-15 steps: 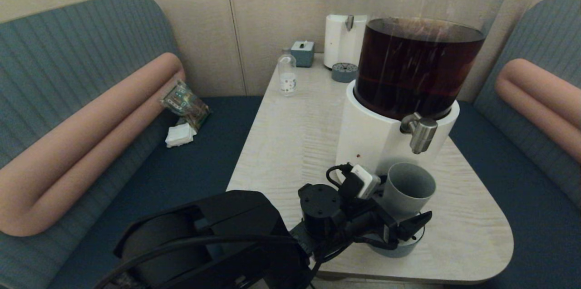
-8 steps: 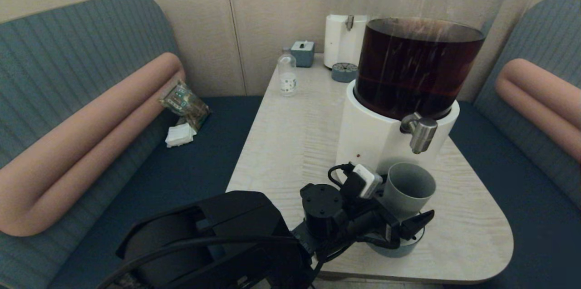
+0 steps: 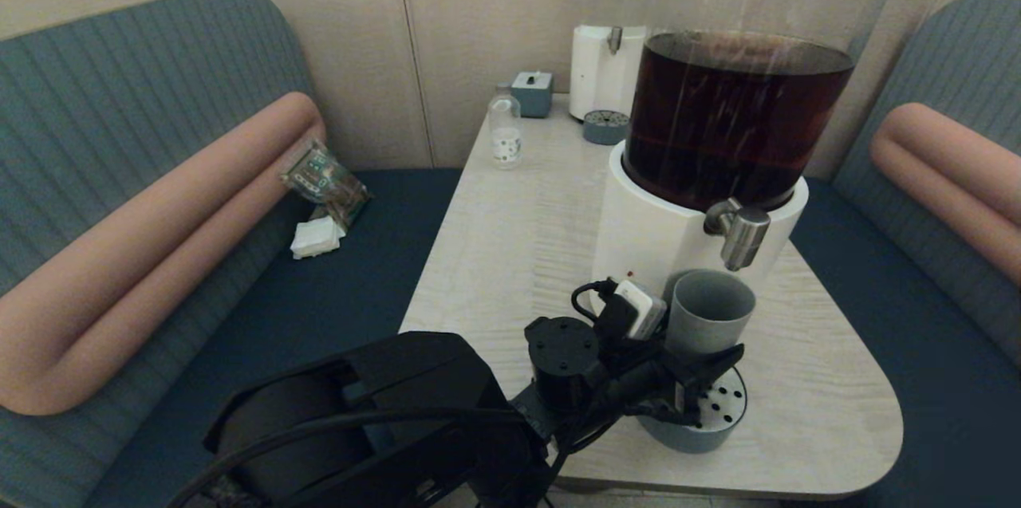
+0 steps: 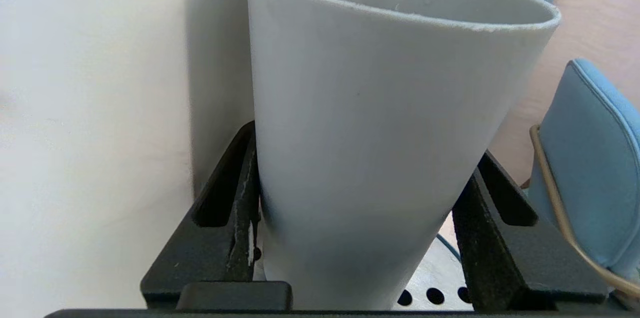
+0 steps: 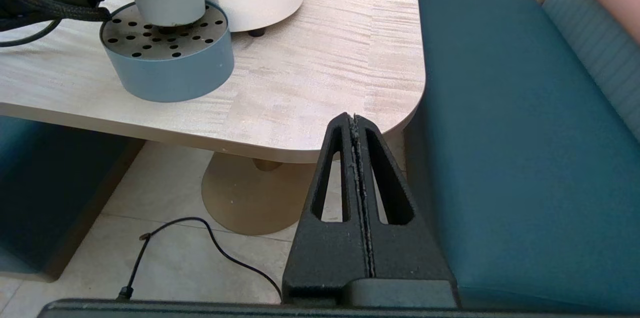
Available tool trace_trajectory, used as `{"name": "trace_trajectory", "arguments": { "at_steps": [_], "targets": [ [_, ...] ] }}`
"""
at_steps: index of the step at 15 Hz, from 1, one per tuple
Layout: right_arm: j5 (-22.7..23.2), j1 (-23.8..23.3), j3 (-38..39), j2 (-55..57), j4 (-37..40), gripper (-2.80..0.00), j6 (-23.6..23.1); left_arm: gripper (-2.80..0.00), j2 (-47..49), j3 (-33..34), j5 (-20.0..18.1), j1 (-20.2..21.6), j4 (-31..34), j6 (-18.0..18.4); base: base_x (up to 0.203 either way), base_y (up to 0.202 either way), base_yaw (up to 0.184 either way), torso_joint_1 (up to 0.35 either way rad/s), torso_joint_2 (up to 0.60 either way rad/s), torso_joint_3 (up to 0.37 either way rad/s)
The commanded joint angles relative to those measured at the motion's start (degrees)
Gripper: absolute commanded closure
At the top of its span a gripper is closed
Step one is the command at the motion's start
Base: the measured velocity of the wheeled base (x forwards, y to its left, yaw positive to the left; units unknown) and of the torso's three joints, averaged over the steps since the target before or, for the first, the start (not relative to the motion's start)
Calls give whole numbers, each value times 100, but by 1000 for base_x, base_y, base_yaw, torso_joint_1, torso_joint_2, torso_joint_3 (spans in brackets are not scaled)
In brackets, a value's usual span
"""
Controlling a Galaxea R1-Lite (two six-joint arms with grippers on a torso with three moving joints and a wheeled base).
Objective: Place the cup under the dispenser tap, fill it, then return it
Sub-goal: Place the cup next to the water dispenser
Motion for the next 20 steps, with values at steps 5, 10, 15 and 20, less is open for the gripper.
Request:
{"name": "trace_trajectory", "arguments": {
  "at_steps": [5,10,15,20],
  "targets": [
    [7,0,5,-1,-2,0,-5,0,-258,230,69,-163,-48,-20,0,0,0,0,0,0],
    [0,8,9,-1,-2,0,-5,0,-999,1305,279,-491,-40,-46,0,0,0,0,0,0],
    [9,-1,2,-1,-2,0,-5,0,-1864,2707,281,-507,-69,-171,0,0,0,0,0,0],
    [1,6,0,-1,-2,0,-5,0,-2744,3720,279,244,-65,-187,0,0,0,0,0,0]
  ]
}}
